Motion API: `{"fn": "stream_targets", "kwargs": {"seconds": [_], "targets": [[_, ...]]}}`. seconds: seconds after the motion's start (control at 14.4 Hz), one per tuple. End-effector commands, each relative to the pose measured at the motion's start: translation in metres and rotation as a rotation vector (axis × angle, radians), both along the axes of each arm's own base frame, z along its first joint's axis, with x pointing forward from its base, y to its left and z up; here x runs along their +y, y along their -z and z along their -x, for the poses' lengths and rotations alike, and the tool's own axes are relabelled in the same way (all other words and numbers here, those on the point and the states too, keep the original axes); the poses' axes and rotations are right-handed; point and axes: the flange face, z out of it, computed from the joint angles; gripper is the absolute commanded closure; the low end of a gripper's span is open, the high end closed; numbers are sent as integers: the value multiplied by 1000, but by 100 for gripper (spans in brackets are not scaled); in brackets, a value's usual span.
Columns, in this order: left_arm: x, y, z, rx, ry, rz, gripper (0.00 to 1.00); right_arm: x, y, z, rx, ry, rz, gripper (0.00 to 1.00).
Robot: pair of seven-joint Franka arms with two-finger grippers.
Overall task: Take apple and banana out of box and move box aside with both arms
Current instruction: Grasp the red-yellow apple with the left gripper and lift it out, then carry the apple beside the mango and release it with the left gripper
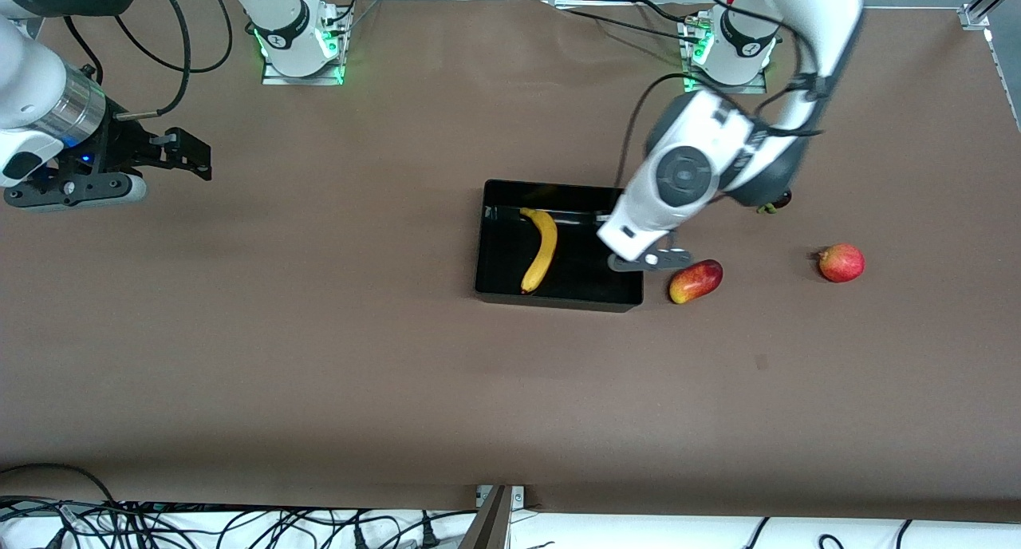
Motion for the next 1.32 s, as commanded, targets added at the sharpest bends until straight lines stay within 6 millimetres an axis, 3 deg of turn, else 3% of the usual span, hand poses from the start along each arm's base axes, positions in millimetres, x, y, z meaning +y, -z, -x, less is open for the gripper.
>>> {"fn": "stream_targets", "kwargs": {"seconds": [0.0,0.21,0.42,0.62,0.9,0.97,1.04,1.11,1.25], "targets": [[62,-7,-11,132,111,-2,69,1,-6,1,0,6,-9,0],[120,15,0,301,208,-16,67,1,-6,1,0,6,-7,0],[164,61,20,402,242,-51,71,1,-6,1,2,6,-8,0],[175,116,41,337,256,-44,71,2,-6,1,0,4,-9,0],[182,151,50,203,298,9,71,2,-6,1,0,4,-9,0],[186,154,50,188,309,20,64,2,-7,1,-1,4,-9,0],[189,156,50,186,305,21,27,2,-7,1,-1,4,-9,0],[190,156,50,186,303,21,0,2,-6,1,0,4,-9,0],[190,154,50,195,297,17,0,2,-6,1,0,4,-9,0]]}}
